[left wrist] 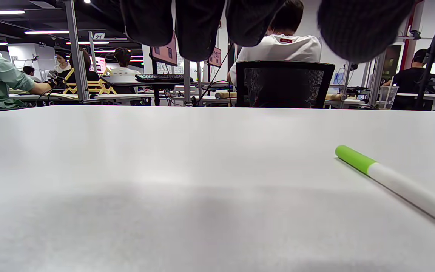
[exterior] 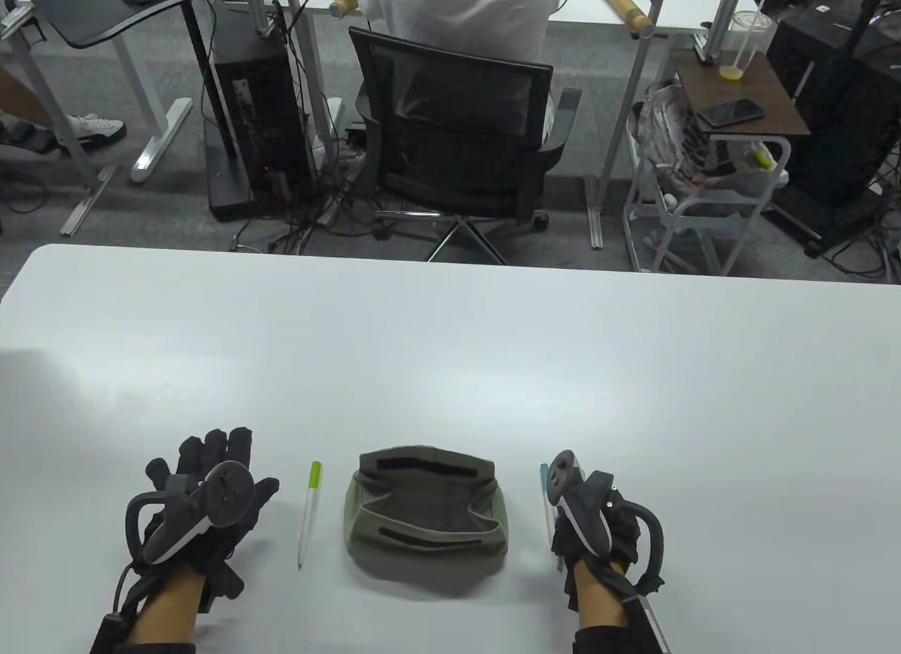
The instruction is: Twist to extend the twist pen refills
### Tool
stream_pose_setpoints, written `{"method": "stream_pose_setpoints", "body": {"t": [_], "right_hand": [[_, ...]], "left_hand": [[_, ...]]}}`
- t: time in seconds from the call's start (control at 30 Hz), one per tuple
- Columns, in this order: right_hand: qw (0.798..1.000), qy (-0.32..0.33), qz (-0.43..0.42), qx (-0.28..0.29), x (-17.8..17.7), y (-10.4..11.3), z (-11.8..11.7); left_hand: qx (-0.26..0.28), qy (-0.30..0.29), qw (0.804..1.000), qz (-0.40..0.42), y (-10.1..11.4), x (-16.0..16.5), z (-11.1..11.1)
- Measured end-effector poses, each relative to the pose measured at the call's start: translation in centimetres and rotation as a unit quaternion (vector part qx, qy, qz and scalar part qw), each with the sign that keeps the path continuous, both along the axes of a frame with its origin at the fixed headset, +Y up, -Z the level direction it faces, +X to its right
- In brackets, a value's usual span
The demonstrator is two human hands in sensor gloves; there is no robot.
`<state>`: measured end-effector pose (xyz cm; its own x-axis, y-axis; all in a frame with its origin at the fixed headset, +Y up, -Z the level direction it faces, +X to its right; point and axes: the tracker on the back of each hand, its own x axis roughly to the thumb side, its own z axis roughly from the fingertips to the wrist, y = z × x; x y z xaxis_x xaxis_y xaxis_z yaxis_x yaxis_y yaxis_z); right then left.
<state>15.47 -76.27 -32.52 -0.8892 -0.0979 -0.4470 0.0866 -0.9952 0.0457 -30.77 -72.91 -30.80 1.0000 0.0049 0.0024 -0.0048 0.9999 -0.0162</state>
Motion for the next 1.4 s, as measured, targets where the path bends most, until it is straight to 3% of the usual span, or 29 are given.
{"method": "stream_pose_setpoints", "body": {"t": [0.63,0.77,0.87,0.97,1.13,1.3,1.4], "right_hand": [[0.998,-0.022,-0.050,-0.024,0.9,0.2,0.2],[0.998,-0.023,-0.064,-0.015,1.5,1.1,0.4],[0.997,-0.020,-0.066,0.028,1.7,2.6,0.8],[0.996,-0.013,-0.072,0.059,1.3,3.7,1.1],[0.988,0.045,-0.067,0.135,-0.8,6.7,2.3],[0.967,0.101,-0.092,0.217,-3.8,9.9,4.3],[0.954,0.145,-0.114,0.238,-6.1,11.5,5.2]], "left_hand": [[-0.005,-0.015,1.000,0.014,0.1,0.4,0.3],[0.019,-0.023,1.000,0.007,1.2,1.3,0.6],[0.046,-0.038,0.998,0.033,2.6,2.9,0.8],[0.038,-0.068,0.997,0.024,3.6,5.5,0.3],[0.038,-0.110,0.993,0.023,4.9,10.6,-1.6],[-0.007,-0.126,0.992,-0.021,4.3,14.3,-3.7],[-0.028,-0.124,0.989,-0.077,3.5,15.1,-4.2]]}}
